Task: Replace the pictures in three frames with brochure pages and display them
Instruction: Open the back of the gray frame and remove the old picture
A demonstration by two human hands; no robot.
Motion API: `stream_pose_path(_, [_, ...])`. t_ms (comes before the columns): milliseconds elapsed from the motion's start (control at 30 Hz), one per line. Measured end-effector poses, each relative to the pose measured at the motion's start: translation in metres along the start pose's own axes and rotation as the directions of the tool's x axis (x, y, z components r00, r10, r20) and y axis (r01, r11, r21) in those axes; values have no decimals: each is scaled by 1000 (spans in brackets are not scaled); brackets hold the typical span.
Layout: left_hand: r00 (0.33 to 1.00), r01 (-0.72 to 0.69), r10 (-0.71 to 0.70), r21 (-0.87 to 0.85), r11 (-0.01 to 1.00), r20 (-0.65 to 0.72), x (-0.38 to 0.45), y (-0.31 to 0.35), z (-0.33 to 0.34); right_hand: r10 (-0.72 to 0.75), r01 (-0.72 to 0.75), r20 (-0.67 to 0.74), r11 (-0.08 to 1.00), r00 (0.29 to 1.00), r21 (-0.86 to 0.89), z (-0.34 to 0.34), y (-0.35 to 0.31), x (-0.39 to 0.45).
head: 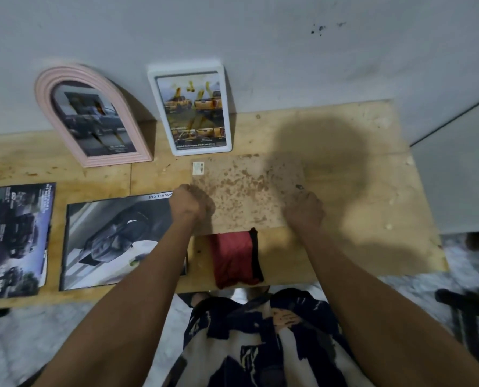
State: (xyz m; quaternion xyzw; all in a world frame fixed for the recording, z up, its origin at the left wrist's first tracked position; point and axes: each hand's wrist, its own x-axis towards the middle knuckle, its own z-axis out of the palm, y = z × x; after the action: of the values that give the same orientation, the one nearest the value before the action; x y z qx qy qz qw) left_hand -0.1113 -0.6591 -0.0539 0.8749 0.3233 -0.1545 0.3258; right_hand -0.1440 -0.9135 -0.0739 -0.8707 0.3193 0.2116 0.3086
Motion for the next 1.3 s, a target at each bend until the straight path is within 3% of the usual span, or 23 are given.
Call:
stream_pose_path(100, [997, 72, -75, -83, 994, -31, 0, -2, 0, 15, -14, -29, 1000, 999, 8, 5, -5, -8])
stream_pose_path(400, [994, -101, 100, 30, 994, 50, -22, 0, -5, 55, -55, -51, 998, 997, 15, 7, -15, -24])
stream_pose_path(567, [990, -141, 141, -52, 989, 8, -43, -7, -33, -193, 179, -136, 978, 972, -106, 23, -42, -54])
stream_pose_path(767, [995, -77, 80, 43, 996, -63, -30, -85, -90, -408, 408, 11, 912, 913, -47, 82, -99, -112])
stream_pose_path(933, [995, -4, 10, 53, 999, -102, -12, -168, -149, -442, 443, 164, 896, 882, 33, 135, -126, -160])
stream_pose_path(1067, [997, 9, 1, 140, 990, -77, 10, -220, -176, -469, 485, 165, 872, 868, -73, 172, -130, -178])
stream_pose_path(1200, [999, -41, 46, 240, 970, -15, 22, -234, -186, -392, 402, 93, 903, 915, -152, 187, -133, -201])
stream_pose_path(1300, [999, -50, 46, 267, 962, 20, 26, -238, -188, -276, 282, 80, 956, 958, -81, 200, -142, -216])
